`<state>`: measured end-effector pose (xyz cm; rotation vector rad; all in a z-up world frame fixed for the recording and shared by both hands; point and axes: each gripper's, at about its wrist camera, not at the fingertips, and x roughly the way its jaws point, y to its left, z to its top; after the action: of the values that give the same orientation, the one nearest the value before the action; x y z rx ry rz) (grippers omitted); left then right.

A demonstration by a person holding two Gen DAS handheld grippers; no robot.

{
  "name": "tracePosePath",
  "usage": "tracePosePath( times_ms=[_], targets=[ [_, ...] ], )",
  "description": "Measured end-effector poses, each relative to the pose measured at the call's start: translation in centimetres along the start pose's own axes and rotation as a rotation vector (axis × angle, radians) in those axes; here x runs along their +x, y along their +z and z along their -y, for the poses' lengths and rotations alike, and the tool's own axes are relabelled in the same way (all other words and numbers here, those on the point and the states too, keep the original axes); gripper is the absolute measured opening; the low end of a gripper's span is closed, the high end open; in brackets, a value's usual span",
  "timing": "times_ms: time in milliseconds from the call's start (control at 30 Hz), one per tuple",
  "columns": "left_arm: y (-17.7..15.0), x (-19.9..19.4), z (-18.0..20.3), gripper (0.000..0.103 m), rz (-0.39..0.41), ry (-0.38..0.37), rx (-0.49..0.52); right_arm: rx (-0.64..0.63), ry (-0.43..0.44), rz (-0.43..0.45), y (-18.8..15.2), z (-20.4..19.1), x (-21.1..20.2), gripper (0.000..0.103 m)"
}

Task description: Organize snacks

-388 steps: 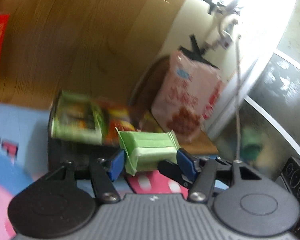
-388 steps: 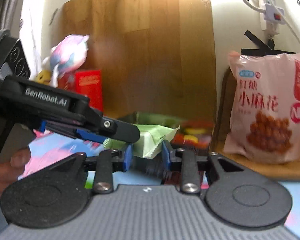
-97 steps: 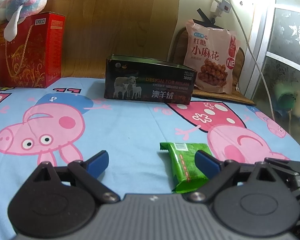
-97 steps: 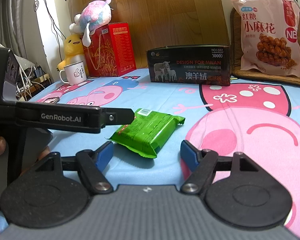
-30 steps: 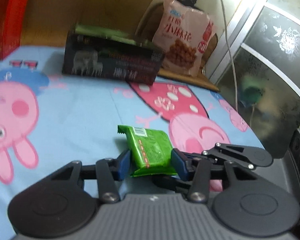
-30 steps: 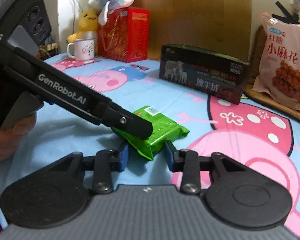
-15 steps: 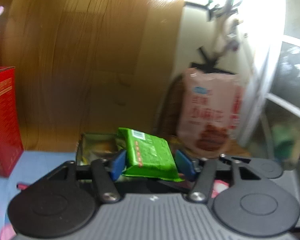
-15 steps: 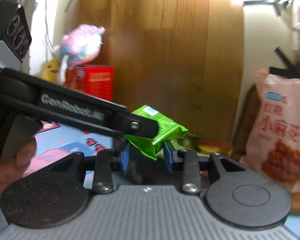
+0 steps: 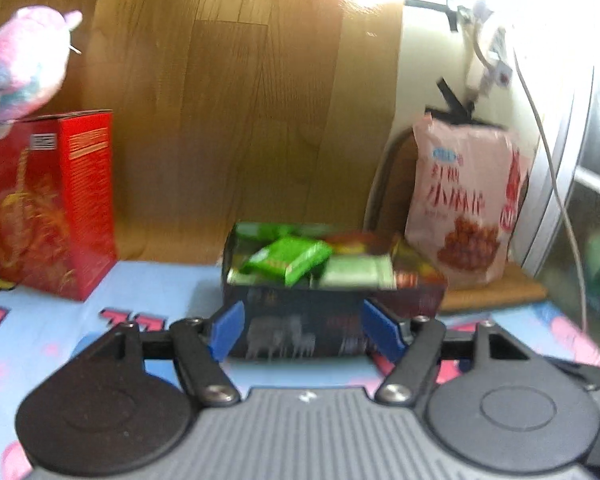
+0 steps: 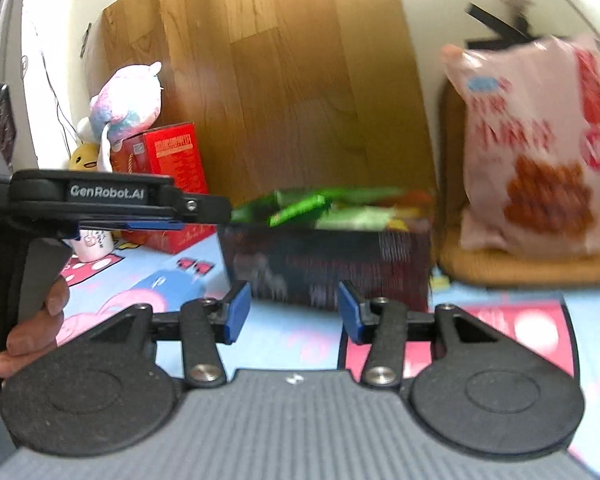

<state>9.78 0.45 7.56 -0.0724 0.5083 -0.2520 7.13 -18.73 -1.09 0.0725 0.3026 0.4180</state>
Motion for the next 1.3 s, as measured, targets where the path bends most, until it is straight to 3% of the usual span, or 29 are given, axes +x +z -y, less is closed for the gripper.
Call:
tracePosePath(
  times_ms=[67,167,300,367,567,867,1300],
  targets=[
    [-1.3,-1.4,0.8,0.084,-0.013,0.039,0.016,0.050,-0.018,-0.007,-1.1,-0.4,-1.5,0.060],
    [-3.1,-3.3,1.2,0.094,-0.027,0.074,0.025,0.130,-0.038,-0.034,-2.4,-0.9,-3.4,0.065],
    [-5.1,-5.2,1.6,0.098,-0.060,0.100,0.036,0.245,-0.060,-0.057,-4.3,-1.4,-5.4,0.081],
    [-5.8,-5.9,1.8,0.103,-0.079,0.099,0.034,0.300,-0.067,-0.072,-5.4,-1.5,-6.2,0.082],
    [-7.4,-7.2,2.2,0.103,-0.141,0.161,0.043,0.367,-0.078,-0.079,-7.7,-2.6,-7.7,0.082],
    [-8.5,-7.7,3.3,0.103,-0.137,0.237,0.104,0.326,-0.078,-0.056,-7.6,-3.8,-8.7,0.083],
    [-8.6,-8.2,2.9,0.103,-0.112,0.228,0.072,0.316,-0.093,-0.038,-7.6,-3.9,-9.1,0.085]
  ],
)
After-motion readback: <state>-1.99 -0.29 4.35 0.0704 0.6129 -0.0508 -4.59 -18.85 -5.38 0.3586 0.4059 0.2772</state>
